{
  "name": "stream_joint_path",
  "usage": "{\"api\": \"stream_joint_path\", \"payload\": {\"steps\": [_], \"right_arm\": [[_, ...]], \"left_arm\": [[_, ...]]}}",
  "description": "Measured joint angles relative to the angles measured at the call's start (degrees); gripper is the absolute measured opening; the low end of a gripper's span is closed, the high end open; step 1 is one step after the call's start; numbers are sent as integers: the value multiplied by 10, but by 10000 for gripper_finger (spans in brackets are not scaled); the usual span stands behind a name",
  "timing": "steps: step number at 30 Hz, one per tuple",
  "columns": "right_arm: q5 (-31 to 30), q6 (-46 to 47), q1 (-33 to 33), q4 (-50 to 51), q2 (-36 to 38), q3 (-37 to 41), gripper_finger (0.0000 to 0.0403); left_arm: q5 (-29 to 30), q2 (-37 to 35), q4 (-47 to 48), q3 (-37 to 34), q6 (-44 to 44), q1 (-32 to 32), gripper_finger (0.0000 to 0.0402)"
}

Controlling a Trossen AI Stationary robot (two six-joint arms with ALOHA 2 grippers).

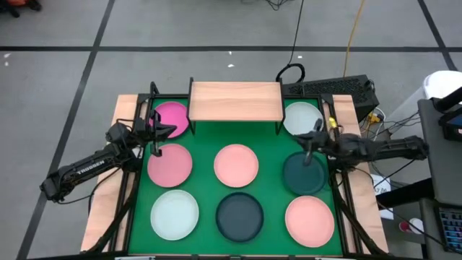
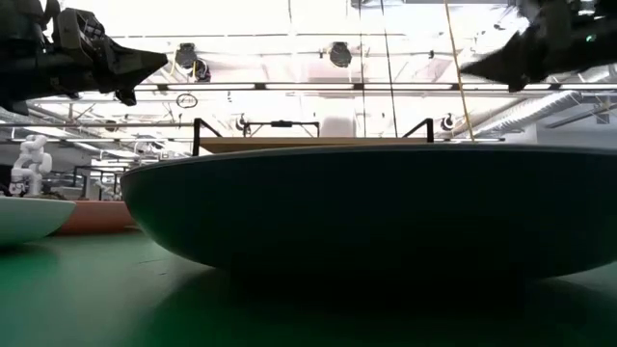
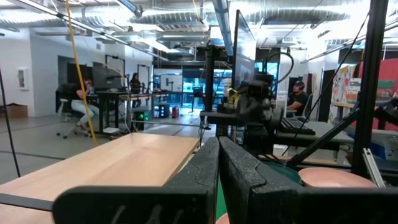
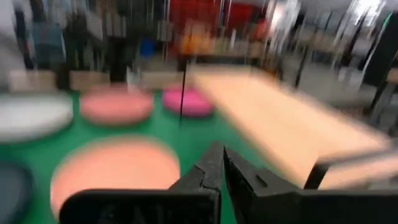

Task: Place and stack plates onto a shelf
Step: Put the light orange plate on the shelf

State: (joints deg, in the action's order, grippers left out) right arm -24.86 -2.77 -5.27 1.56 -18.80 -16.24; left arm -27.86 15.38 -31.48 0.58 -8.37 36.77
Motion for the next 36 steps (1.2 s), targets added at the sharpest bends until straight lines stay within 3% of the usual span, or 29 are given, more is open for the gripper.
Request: {"api": "stream_joint_path", "payload": {"steps": [4,16,22,36], "right_arm": [[43,-7,-1,4,-93,-30,26],[101,-25,-5,-1,-353,-93,160],[161,-118,-34,-92,-467,-108,173],[153,-190,-95,-245,-656,-111,173]], "left_arm": [[0,0,-1,0,0,0,19],[0,0,0,0,0,0,19],[0,0,0,0,0,0,19],[0,0,0,0,0,0,19]]}}
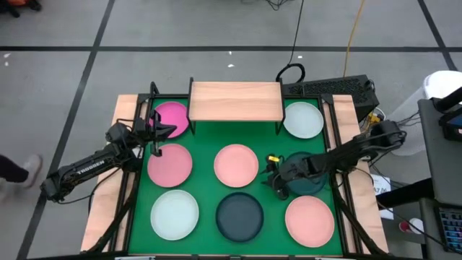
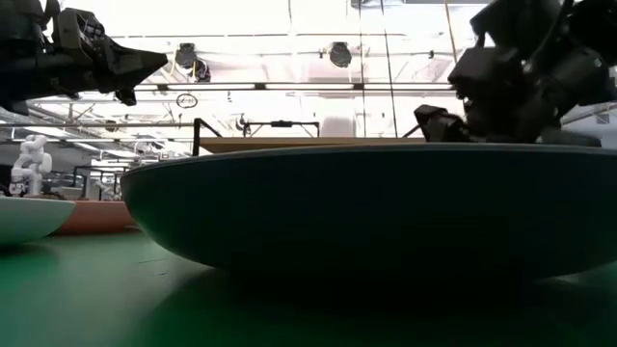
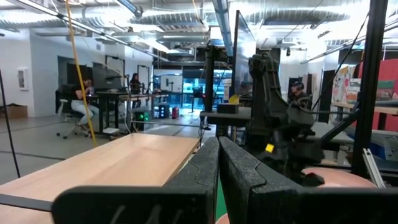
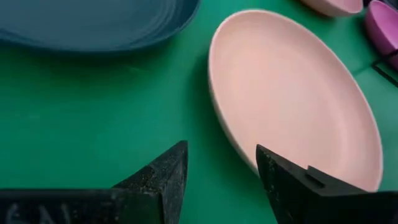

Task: Place and stack plates onto a shelf
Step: Put the light orange plate on the shelf

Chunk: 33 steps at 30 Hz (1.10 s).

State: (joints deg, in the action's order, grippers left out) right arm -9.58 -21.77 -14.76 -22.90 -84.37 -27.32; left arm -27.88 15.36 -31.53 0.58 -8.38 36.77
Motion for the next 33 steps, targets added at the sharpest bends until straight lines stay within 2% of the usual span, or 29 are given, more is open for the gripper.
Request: {"api": "stream_joint_path", "payload": {"steps": [3,13,18,23,33], "right_arm": [[-25,-17,0,0,-31,-19,173],[-26,-65,12,-10,-111,-55,167],[-25,-65,14,-10,-116,-55,113],[-27,-69,16,-2,-96,-52,18],[-23,-62,7,-6,-26,-53,3]], "left_arm": [[0,0,0,0,0,0,19],[0,0,0,0,0,0,19],[0,0,0,0,0,0,19],[0,0,0,0,0,0,19],[0,0,0,0,0,0,19]]}}
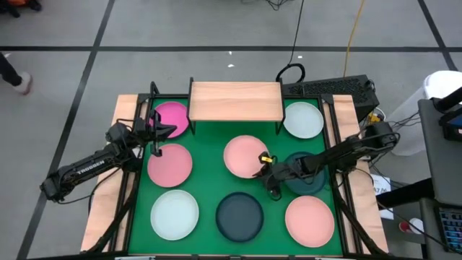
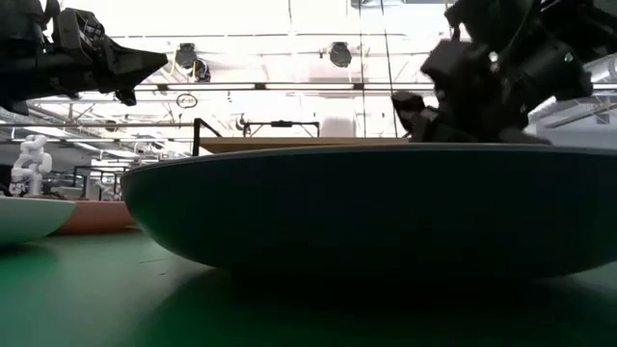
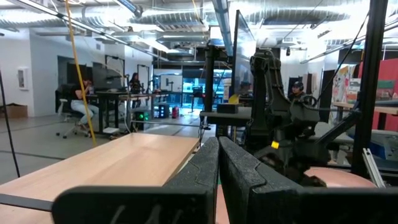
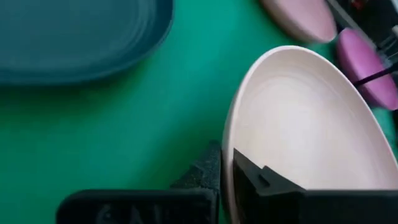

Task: Place and stack plates onto a shelf
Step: Put the light orange plate on the shelf

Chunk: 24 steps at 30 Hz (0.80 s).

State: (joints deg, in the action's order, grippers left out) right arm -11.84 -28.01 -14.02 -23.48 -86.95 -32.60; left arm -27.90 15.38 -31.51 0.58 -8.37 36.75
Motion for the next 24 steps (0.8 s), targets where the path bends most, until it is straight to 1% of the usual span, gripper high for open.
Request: {"api": "stream_joint_path", "payload": {"steps": [6,8,11,14,19,22,24], "right_arm": [[1,7,-14,1,71,-19,2],[-2,4,-14,1,94,-41,2],[-16,-6,6,12,126,-79,1],[-18,-24,51,86,151,-123,1],[-14,-49,162,225,147,-204,1],[13,-61,230,299,126,-246,1],[42,-62,268,325,109,-266,1]], "left_arm": [[0,0,0,0,0,0,19],[0,0,0,0,0,0,19],[0,0,0,0,0,0,19],[0,0,0,0,0,0,19],[0,0,1,0,0,0,19],[0,0,1,0,0,0,19],[0,0,0,0,0,0,19]]}}
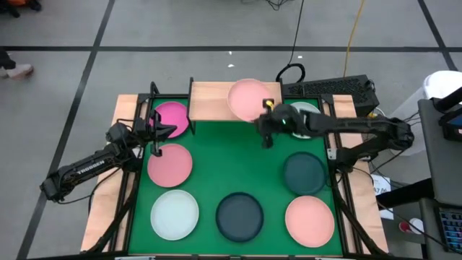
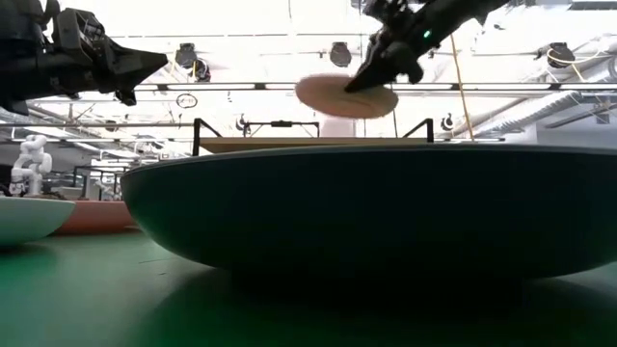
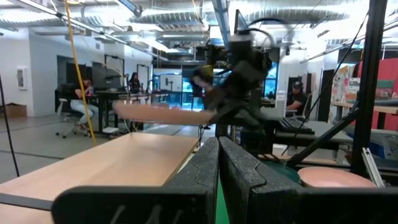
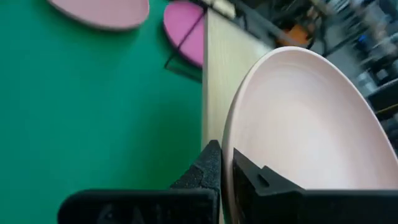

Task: Place and stack plates onto a shelf
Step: Put the light orange plate on the shelf

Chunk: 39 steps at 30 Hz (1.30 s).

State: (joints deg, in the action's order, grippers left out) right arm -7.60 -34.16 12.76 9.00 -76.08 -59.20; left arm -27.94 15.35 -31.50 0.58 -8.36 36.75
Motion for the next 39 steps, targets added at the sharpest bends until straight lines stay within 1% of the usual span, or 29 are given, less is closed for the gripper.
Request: {"api": "stream_joint_path", "payload": {"steps": [2,6,10,12,15,19,28,39], "right_arm": [[19,-2,28,16,-15,-14,1],[19,-9,70,36,-39,-22,0],[19,-4,92,50,-59,-22,0],[34,3,100,58,-69,-22,0],[47,9,106,59,-79,-22,0],[45,14,109,56,-81,-22,0],[48,37,109,69,-73,-21,19],[49,37,108,84,-64,-20,26]], "left_arm": [[0,0,0,0,0,0,19],[0,0,0,0,0,0,19],[0,0,0,0,0,0,19],[0,0,0,0,0,0,19],[0,0,0,0,0,0,19],[1,0,0,0,0,0,19],[0,0,0,0,0,0,19],[1,0,0,0,0,0,19]]}}
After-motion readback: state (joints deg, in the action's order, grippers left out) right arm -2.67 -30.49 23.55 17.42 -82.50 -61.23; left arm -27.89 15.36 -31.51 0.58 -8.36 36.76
